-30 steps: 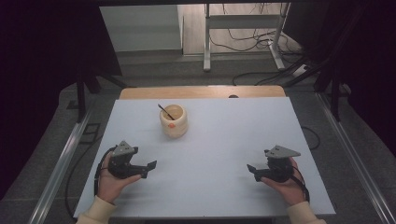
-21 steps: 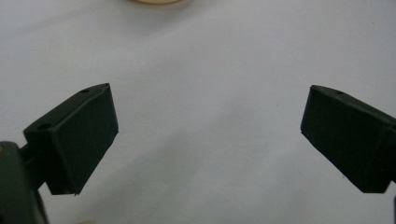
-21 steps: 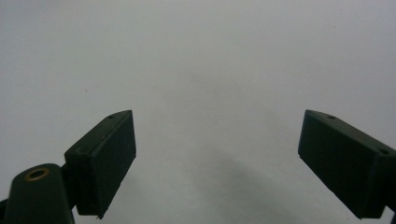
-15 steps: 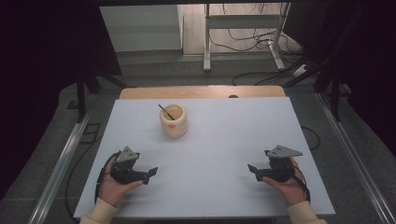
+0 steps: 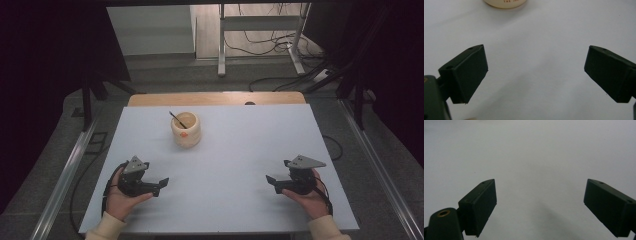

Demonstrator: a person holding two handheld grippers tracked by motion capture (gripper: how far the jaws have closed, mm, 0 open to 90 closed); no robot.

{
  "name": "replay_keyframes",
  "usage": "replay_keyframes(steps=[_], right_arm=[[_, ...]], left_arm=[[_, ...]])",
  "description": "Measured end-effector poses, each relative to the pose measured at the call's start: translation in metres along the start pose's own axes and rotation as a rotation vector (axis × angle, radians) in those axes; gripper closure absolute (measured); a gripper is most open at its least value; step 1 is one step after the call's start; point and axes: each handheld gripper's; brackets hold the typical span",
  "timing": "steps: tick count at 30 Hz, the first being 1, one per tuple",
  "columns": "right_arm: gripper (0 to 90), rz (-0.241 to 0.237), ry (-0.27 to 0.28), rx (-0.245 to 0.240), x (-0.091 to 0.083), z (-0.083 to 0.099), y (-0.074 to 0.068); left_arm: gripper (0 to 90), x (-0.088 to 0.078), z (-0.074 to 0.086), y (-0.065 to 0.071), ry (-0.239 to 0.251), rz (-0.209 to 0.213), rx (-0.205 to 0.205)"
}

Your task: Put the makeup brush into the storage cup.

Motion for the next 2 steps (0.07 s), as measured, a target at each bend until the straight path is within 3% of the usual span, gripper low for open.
replay_keyframes(steps=[2], right_arm=[[11.0,-0.001,0.001,-0.004,0.0001,-0.0002,-0.0002]], left_arm=[[5.1,-0.0003,-0.0001,0.0006,0.001,-0.001,0.000]])
Point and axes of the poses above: each handheld gripper's, and its own axes: x roughly forward along the jaws, z roughly out of its underside, y roughly to its right, and after that the axes turned 8 degrees about -z, right-handed
